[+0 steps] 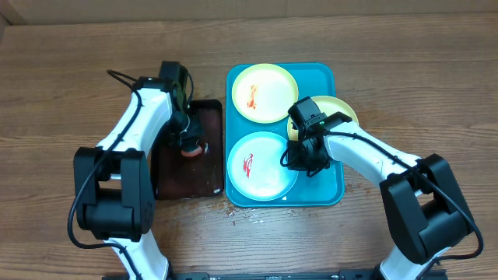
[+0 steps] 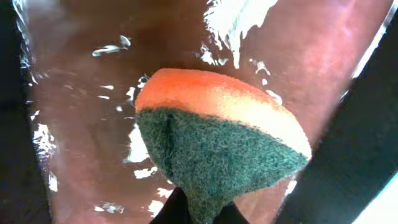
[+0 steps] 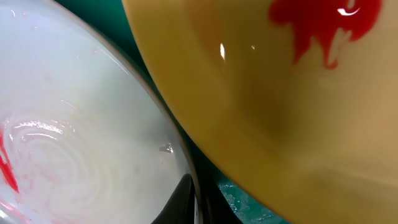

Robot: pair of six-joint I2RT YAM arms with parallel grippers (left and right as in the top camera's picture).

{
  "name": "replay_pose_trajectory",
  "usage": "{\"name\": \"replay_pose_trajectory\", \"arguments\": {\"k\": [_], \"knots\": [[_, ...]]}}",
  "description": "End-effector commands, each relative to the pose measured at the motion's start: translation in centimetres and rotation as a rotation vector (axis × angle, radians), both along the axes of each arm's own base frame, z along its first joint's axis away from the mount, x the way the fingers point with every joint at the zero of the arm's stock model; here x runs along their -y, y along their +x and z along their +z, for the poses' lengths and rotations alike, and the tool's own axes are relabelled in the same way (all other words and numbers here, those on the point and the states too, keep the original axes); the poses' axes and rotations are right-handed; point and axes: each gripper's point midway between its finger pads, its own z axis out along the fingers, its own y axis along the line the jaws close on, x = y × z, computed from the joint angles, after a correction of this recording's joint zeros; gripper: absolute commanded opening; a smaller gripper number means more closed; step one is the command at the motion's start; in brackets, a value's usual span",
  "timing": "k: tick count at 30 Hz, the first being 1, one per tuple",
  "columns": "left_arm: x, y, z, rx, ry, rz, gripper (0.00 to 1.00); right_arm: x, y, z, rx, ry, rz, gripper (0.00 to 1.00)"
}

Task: Clean dirty plates on tray and stack at the side
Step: 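Grasp the green-orange sponge with the left gripper and lift it, then scrub the white plate with the sponge while right gripper holds it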

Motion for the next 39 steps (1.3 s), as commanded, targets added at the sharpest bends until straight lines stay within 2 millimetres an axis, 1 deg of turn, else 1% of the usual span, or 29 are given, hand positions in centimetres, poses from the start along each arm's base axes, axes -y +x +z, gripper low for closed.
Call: {"name": "replay_pose_trajectory", "arguments": {"k": [1, 4, 6, 8, 11, 13, 14, 15, 17, 18, 21, 23, 25, 28, 30, 32, 34, 36, 39], "knots": [[-0.1, -0.1, -0.4, -0.004, 0.039, -0.033, 0.22, 1.2, 0.4, -0.4, 0.017, -0.064, -0.030, 0.05], [0.0, -0.4, -1.3, -0.024, 0.039, -0.037, 0.43, 1.2, 0.3, -0.4, 0.016, -0.065, -0.029, 0.05], [0.1, -0.3, -1.5, -0.024, 0.040, -0.040, 0.51, 1.2, 0.3, -0.4, 0.015, -0.065, -0.029, 0.05], [0.1, -0.2, -1.5, -0.021, 0.039, -0.040, 0.55, 1.2, 0.3, -0.4, 0.016, -0.065, -0.029, 0.05], [0.2, 0.1, -1.7, -0.006, 0.040, -0.040, 0.56, 1.3, 0.3, -0.4, 0.014, -0.066, -0.029, 0.05], [0.3, 0.1, -2.2, 0.004, 0.037, -0.042, 0.51, 1.3, 0.3, -0.4, 0.014, -0.066, -0.029, 0.05], [0.3, 0.1, -2.5, 0.006, 0.036, -0.043, 0.45, 1.3, 0.3, -0.4, 0.014, -0.066, -0.029, 0.05], [0.4, -0.1, -2.8, 0.006, 0.036, -0.046, 0.36, 1.3, 0.3, -0.4, 0.014, -0.066, -0.029, 0.05], [0.5, -0.3, -3.3, 0.005, 0.036, -0.049, 0.11, 1.3, 0.3, -0.4, 0.014, -0.066, -0.029, 0.05], [0.5, -0.3, -3.4, 0.007, 0.036, -0.051, 0.04, 1.3, 0.3, -0.4, 0.014, -0.066, -0.029, 0.05], [0.7, -0.3, -3.3, 0.007, 0.030, -0.053, 0.04, 1.3, 0.3, -0.4, 0.014, -0.066, -0.029, 0.05], [0.9, -0.3, -2.8, -0.002, 0.018, -0.054, 0.04, 1.3, 0.3, -0.4, 0.014, -0.066, -0.029, 0.06], [1.2, -0.2, -1.9, -0.008, 0.005, -0.054, 0.04, 1.3, 0.3, -0.4, 0.014, -0.066, -0.029, 0.06], [1.6, 0.6, 0.3, -0.005, -0.001, -0.059, 0.04, 1.3, 0.3, -0.4, 0.014, -0.066, -0.029, 0.06], [2.2, 1.2, 2.0, 0.008, -0.003, -0.072, 0.04, 1.3, 0.3, -0.4, 0.014, -0.065, -0.030, 0.06], [3.3, 1.7, 3.5, 0.026, -0.006, -0.099, 0.04, 1.2, 0.3, -0.4, 0.015, -0.065, -0.030, 0.06], [5.2, 1.9, 4.3, 0.048, -0.010, -0.145, 0.04, 1.2, 0.3, -0.4, 0.015, -0.065, -0.030, 0.06], [7.3, 1.9, 4.3, 0.067, -0.019, -0.184, 0.04, 1.2, 0.3, -0.4, 0.016, -0.065, -0.030, 0.06], [10.9, 1.3, 3.6, 0.083, -0.043, -0.219, 0.04, 1.2, 0.4, -0.4, 0.016, -0.065, -0.029, 0.06]]}}
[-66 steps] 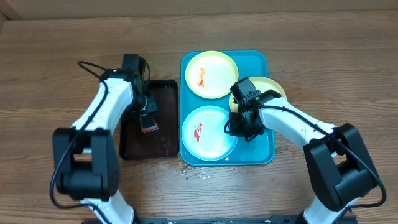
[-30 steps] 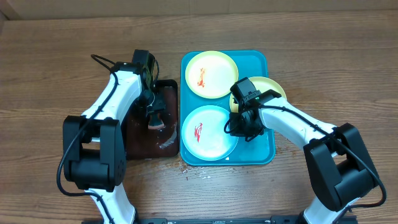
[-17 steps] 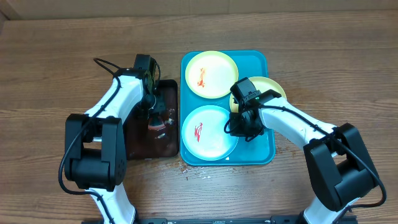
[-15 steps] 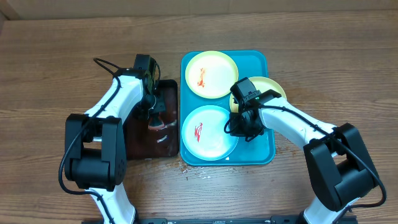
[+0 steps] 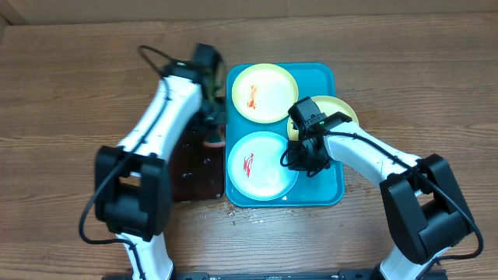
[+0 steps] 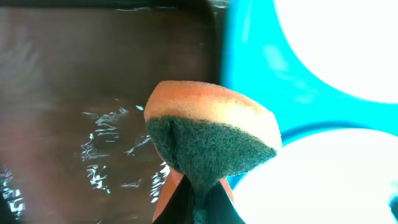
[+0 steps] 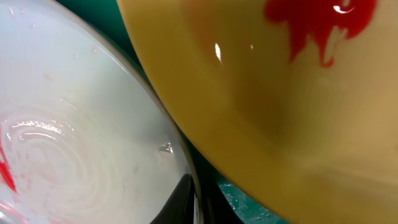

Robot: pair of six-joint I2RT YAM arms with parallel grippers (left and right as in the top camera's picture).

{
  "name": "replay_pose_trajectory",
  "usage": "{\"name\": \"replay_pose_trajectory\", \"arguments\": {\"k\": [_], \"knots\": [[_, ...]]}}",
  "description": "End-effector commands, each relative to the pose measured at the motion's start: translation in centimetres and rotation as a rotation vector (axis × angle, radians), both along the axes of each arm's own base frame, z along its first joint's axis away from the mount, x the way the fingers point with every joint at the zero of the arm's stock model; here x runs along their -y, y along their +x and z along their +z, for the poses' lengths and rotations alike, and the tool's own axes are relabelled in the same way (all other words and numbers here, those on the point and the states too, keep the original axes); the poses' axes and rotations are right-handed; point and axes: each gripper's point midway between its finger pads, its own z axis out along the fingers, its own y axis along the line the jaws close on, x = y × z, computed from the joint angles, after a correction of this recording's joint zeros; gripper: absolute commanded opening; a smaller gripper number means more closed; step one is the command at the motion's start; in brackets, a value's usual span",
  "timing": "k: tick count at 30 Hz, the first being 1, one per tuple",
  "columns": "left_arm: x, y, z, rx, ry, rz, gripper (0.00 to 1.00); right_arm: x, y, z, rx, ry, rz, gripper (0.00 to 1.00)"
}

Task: Clean dirty plates on tray and stack at the side
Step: 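Scrub the white plate with the sponge while right gripper holds it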

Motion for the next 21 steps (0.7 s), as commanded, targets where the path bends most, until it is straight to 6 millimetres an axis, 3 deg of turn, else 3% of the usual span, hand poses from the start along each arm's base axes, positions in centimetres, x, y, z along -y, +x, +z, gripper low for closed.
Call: {"name": "replay_pose_trajectory", "arguments": {"k": [1, 6, 10, 15, 21], "knots": [[4.5, -1.2, -0.4, -0.008, -0.048, -0.023, 0.04, 1.1, 0.4, -0.3, 0.017, -0.059, -0.025, 0.06], [10.3, -2.9, -1.3, -0.052, -0.177, -0.046, 0.04, 1.2, 0.3, -0.3, 0.016, -0.061, -0.025, 0.06], [12.0, -3.8, -3.1, -0.102, -0.183, -0.029, 0.04, 1.2, 0.2, -0.4, 0.012, -0.063, -0.025, 0.06], [10.5, -5.0, -6.3, -0.194, -0.094, -0.007, 0.04, 1.3, 0.0, -0.4, 0.002, -0.068, -0.025, 0.06], [6.2, -4.7, -6.9, -0.198, 0.071, 0.036, 0.04, 1.3, 0.0, -0.4, 0.003, -0.068, -0.024, 0.06]]}}
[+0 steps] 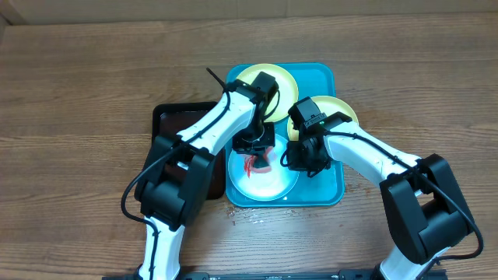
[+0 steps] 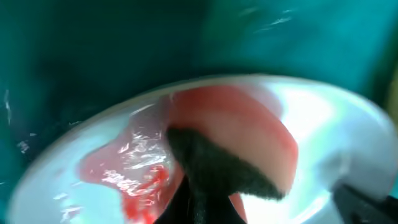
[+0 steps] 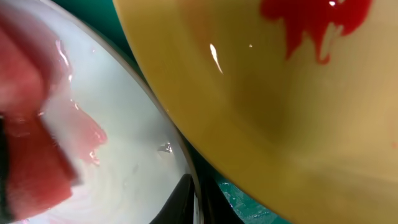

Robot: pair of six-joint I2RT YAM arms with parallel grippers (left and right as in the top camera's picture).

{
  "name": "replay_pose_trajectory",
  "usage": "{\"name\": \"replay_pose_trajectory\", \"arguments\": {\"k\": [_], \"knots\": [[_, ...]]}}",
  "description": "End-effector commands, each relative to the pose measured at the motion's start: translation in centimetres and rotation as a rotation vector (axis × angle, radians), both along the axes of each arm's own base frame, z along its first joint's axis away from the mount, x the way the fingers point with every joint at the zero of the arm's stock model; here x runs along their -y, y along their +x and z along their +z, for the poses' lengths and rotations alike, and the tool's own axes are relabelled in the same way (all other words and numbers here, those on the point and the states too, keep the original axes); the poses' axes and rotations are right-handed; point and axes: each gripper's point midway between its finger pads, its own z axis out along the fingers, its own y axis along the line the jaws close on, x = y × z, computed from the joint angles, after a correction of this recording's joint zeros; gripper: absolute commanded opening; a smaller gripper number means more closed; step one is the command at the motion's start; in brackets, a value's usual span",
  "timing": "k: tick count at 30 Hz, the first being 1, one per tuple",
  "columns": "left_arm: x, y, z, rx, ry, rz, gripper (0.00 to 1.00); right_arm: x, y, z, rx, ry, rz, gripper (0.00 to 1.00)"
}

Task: Clean dirty plates on tray and stack at the side
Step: 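Scrub the white plate with the sponge while right gripper holds it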

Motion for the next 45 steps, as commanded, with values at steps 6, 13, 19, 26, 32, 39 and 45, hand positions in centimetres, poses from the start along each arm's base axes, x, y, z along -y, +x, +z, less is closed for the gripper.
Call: {"name": "replay_pose_trajectory", "arguments": {"k": [6, 13, 19, 26, 32, 39, 45], "knots": [[-8.1, 1.4, -0.4, 0.080, 0.390, 0.000, 0.04, 1.3, 0.3, -0.4, 0.014, -0.065, -0.025, 0.06], [-5.4, 0.3, -0.8, 0.008, 0.224, -0.026, 0.04, 1.2, 0.4, -0.3, 0.017, -0.064, -0.025, 0.06], [2.2, -1.0, 0.1, -0.081, -0.197, -0.076, 0.04, 1.2, 0.4, -0.4, 0.017, -0.064, -0.025, 0.06], [3.1, -2.3, 0.1, -0.118, -0.211, -0.102, 0.04, 1.3, 0.3, -0.4, 0.013, -0.066, -0.025, 0.06], [-1.7, -2.8, -0.7, -0.113, 0.048, -0.126, 0.04, 1.3, 0.3, -0.4, 0.013, -0.066, -0.025, 0.06], [-7.5, -0.7, -0.9, 0.017, 0.396, -0.100, 0.04, 1.3, 0.3, -0.4, 0.014, -0.066, -0.025, 0.06], [-9.3, 0.8, -0.4, 0.103, 0.515, -0.056, 0.04, 1.3, 0.3, -0.4, 0.014, -0.066, -0.025, 0.06]]}}
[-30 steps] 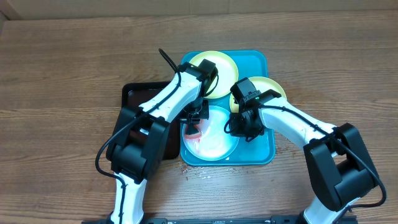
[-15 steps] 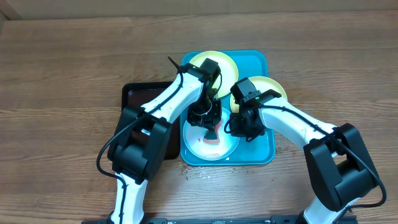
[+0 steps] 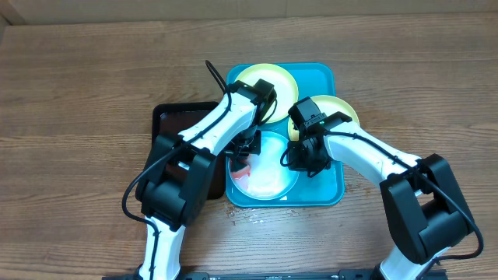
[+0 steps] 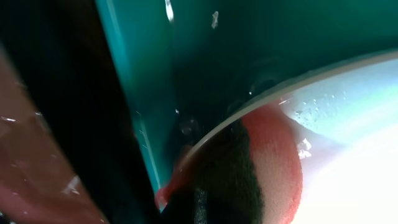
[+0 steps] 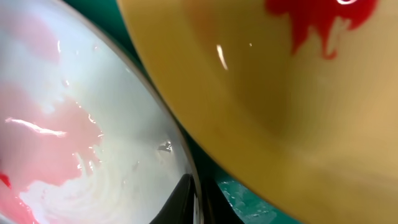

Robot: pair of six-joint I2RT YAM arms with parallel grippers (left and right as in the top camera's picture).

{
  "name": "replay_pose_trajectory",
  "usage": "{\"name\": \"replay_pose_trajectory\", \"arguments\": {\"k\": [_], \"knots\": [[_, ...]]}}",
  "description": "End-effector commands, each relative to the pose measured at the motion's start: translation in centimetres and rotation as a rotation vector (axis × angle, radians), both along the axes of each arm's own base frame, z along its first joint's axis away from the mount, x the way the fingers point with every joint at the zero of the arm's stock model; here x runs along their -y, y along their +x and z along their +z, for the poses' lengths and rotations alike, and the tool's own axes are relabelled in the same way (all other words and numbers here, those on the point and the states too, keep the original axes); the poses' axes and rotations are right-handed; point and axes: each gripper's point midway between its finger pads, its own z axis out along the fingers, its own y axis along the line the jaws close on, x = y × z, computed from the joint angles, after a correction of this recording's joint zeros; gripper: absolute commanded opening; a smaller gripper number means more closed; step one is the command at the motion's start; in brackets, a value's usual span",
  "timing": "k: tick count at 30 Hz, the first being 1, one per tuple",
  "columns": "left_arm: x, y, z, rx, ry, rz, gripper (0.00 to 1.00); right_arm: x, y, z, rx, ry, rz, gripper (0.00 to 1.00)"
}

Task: Clean dirty plates on tray and stack at the side
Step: 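Scrub the white plate with the sponge while right gripper holds it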

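Observation:
A white plate [image 3: 268, 175] lies at the front of the blue tray [image 3: 327, 190], smeared with a pink film [image 5: 43, 130]. My left gripper [image 3: 243, 158] is shut on an orange-and-green sponge [image 4: 249, 168], which presses on the plate's left rim. My right gripper [image 3: 300, 162] is shut on the white plate's right rim [image 5: 186, 168]. One yellow plate [image 3: 268, 84] with a red stain sits at the tray's back. A second yellow plate [image 5: 280, 112], also red-stained [image 5: 317, 25], lies at the tray's right beside my right gripper.
A dark brown wet tray [image 3: 165, 124] lies to the left of the blue tray, partly under my left arm. The wooden table [image 3: 78, 78] surrounds both trays. A few crumbs lie near the blue tray's front left corner [image 3: 233, 211].
The sponge has moved from the white plate's middle to its left rim. The red stain is now a pale pink smear. My right gripper still holds the rim in the same place.
First my left gripper held the sponge over the wet brown tray while the right pinched the white plate's rim. Then the sponge was at the blue tray's edge, then on the plate's red stain. Now it is at the left rim, and the stain is smeared.

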Motion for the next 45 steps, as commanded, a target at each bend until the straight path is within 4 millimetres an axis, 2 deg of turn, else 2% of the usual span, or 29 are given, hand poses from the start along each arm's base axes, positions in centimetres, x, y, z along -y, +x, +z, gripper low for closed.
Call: {"name": "replay_pose_trajectory", "arguments": {"k": [1, 3, 6, 8, 10, 14, 24, 30, 37, 39, 42, 45], "knots": [[-2.9, 1.3, -0.5, 0.071, 0.157, 0.016, 0.04, 1.3, 0.3, -0.4, 0.013, -0.065, -0.022, 0.06], [-1.3, 0.9, -1.0, 0.029, 0.063, -0.019, 0.04, 1.3, 0.3, -0.4, 0.014, -0.065, -0.023, 0.06], [2.9, -0.3, -1.5, -0.061, -0.184, -0.054, 0.04, 1.3, 0.3, -0.4, 0.014, -0.064, -0.023, 0.06], [4.7, -0.7, -1.4, -0.092, -0.292, -0.075, 0.04, 1.3, 0.3, -0.4, 0.013, -0.065, -0.023, 0.06], [5.4, -1.1, -1.3, -0.113, -0.332, -0.077, 0.04, 1.3, 0.3, -0.4, 0.013, -0.065, -0.023, 0.06], [6.2, -1.6, -1.1, -0.134, -0.387, -0.185, 0.04, 1.3, 0.2, -0.4, 0.012, -0.065, -0.023, 0.06], [7.9, -3.6, -0.9, -0.183, -0.418, -0.393, 0.04, 1.3, 0.2, -0.4, 0.012, -0.065, -0.023, 0.06], [7.8, -3.8, -1.0, -0.191, -0.428, -0.465, 0.04, 1.3, 0.2, -0.4, 0.012, -0.065, -0.023, 0.06], [7.0, -5.2, -2.0, -0.238, -0.431, -0.510, 0.04, 1.3, 0.2, -0.4, 0.012, -0.065, -0.023, 0.06], [5.5, -4.7, -2.6, -0.221, -0.341, -0.449, 0.04, 1.3, 0.2, -0.4, 0.012, -0.065, -0.023, 0.06], [1.1, -2.5, -2.8, -0.117, -0.069, -0.245, 0.04, 1.3, 0.2, -0.4, 0.012, -0.065, -0.023, 0.06], [-2.1, -1.2, -2.4, -0.047, 0.082, -0.106, 0.04, 1.3, 0.2, -0.4, 0.012, -0.065, -0.023, 0.06]]}}
